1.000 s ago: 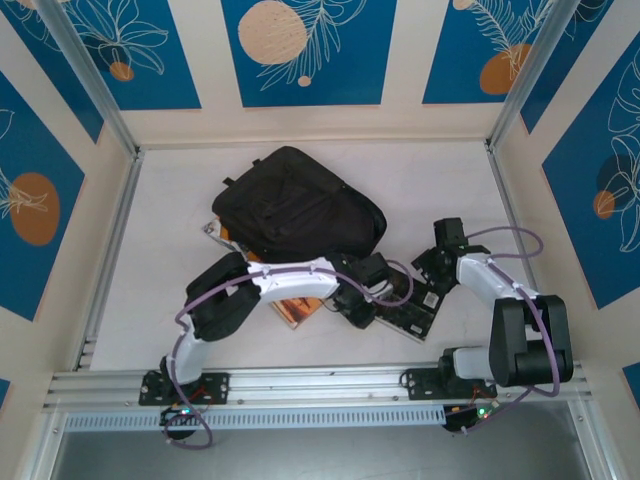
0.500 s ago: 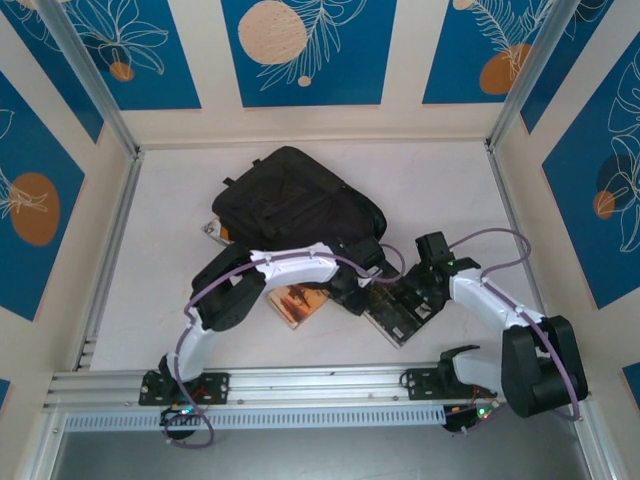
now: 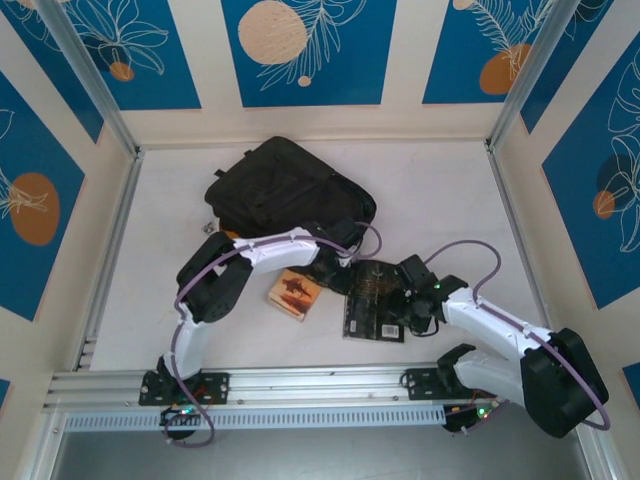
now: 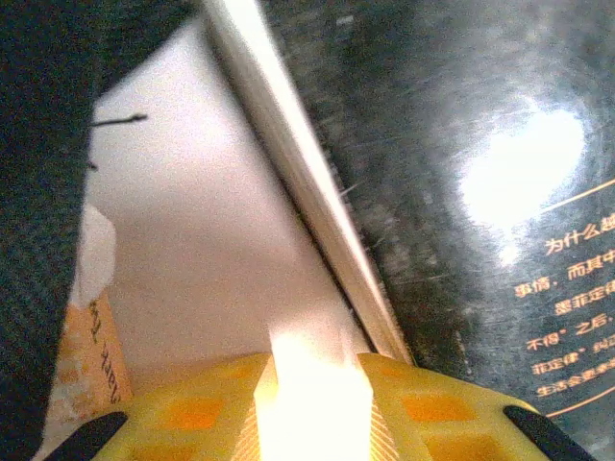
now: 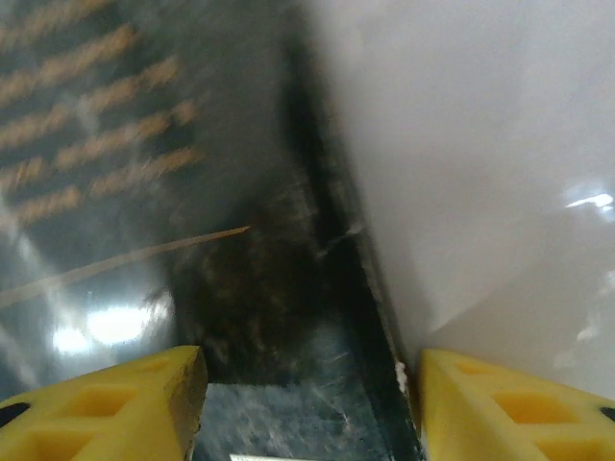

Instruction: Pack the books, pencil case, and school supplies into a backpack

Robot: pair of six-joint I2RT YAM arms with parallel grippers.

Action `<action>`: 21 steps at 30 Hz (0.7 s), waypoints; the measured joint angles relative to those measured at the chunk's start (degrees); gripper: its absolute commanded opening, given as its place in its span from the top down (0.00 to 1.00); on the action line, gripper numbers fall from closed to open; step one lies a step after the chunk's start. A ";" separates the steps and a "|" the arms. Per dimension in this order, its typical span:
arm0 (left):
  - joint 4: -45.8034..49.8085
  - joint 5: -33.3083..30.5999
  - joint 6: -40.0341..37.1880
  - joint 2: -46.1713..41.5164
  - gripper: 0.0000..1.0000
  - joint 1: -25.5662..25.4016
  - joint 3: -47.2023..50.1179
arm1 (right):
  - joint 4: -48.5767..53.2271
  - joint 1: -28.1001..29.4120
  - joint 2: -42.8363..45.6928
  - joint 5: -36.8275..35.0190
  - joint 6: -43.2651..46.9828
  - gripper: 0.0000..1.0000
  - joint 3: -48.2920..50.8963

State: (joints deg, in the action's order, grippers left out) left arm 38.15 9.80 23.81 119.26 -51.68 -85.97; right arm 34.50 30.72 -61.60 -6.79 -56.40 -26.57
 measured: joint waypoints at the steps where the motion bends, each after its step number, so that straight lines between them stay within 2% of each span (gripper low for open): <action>1: -0.70 -0.13 0.17 -0.24 0.71 0.31 0.31 | -0.31 0.57 -0.11 0.90 0.17 0.41 0.00; 6: -4.07 -1.31 0.76 -2.29 0.71 0.85 3.19 | -0.57 2.73 0.17 5.75 2.32 0.40 0.00; 8: -4.98 -1.33 0.92 -3.32 0.71 0.83 4.55 | 0.46 2.60 1.46 5.66 2.89 0.40 0.00; 14: -7.56 -1.31 1.38 -4.79 0.71 0.79 7.91 | 2.01 -3.32 6.29 2.14 3.45 0.30 0.00; 17: -8.33 -1.38 1.40 -5.11 0.72 0.79 8.79 | 1.77 -6.38 6.12 1.33 3.76 0.30 0.02; 21: -8.61 -1.38 1.40 -5.20 0.75 0.79 9.01 | -3.21 -9.57 3.30 5.64 5.55 0.32 0.55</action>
State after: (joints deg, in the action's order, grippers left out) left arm 29.54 8.43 25.21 114.06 -50.89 -76.97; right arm 31.29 21.15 -58.30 -1.15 -50.85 -26.02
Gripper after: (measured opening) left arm 0.257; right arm 0.690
